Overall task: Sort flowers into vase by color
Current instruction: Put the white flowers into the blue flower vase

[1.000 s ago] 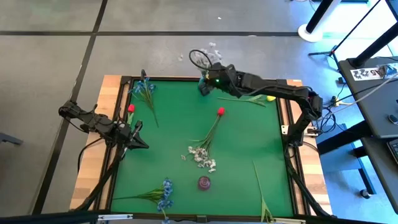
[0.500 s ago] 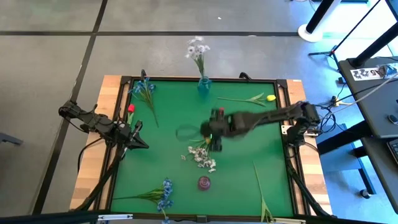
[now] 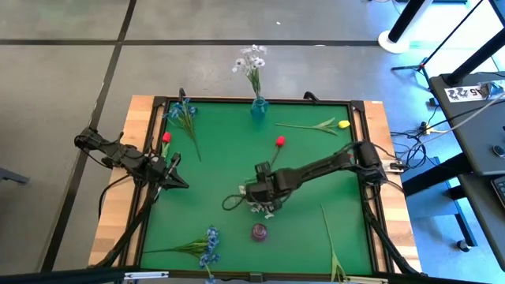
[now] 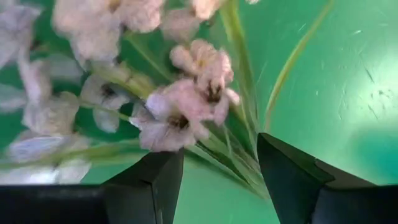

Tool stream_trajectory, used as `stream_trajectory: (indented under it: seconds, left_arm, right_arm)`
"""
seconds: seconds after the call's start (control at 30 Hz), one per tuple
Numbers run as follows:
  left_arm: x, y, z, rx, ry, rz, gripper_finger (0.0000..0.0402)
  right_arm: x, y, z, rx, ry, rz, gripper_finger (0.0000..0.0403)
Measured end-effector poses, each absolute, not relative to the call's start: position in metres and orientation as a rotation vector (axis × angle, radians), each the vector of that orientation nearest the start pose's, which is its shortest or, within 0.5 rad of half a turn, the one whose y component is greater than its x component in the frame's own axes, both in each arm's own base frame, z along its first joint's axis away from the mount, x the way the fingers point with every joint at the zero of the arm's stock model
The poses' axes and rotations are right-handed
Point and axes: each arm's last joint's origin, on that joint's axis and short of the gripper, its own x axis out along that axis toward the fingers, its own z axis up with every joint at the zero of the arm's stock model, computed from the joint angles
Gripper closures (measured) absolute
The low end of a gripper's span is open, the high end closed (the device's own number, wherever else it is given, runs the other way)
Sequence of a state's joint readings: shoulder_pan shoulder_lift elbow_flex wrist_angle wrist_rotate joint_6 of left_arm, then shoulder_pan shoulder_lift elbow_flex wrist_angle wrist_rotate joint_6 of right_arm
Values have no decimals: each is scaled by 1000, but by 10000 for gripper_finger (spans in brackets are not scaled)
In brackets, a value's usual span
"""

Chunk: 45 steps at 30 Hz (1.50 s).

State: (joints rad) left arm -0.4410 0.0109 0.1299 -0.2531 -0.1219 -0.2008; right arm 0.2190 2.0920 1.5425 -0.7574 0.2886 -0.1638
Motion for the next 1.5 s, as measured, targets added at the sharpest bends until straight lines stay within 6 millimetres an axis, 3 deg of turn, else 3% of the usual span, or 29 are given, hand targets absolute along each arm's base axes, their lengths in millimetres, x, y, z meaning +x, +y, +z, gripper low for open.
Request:
stream_trajectory:
  seconds: [0.13,0.23,0.47,0.57,0.73,0.93,1.1,1.2,1.37,1.5]
  left_arm:
    - [81,-34,182,-161,161,-305,392]
    - [81,-34,182,-161,161,-304,392]
    - [81,-34,182,-161,161,-304,392]
    - [81,-34,182,-161,161,-305,392]
    - [81,-34,182,-161,161,-304,392]
    - [81,-34,182,-161,163,-304,392]
    - [81,-34,182,-162,163,-312,392]
    - [81,-34,182,-162,162,-311,392]
    - [81,-34,182,-161,163,-309,392]
    - [81,-34,182,-161,164,-309,392]
  right_arm:
    - [419,71,160,-387,1220,76,206]
    - [421,63,160,-334,1214,104,232]
    - [423,55,160,-260,1210,116,343]
    - [428,56,171,-210,1194,86,390]
    - [439,57,224,-214,1115,20,388]
    - [443,53,315,-246,845,-109,397]
    - [429,41,376,-346,561,-290,400]
    - [420,26,398,-352,411,-369,401]
    - [408,-9,391,-335,227,-492,401]
    - [396,-42,362,-321,49,-605,402]
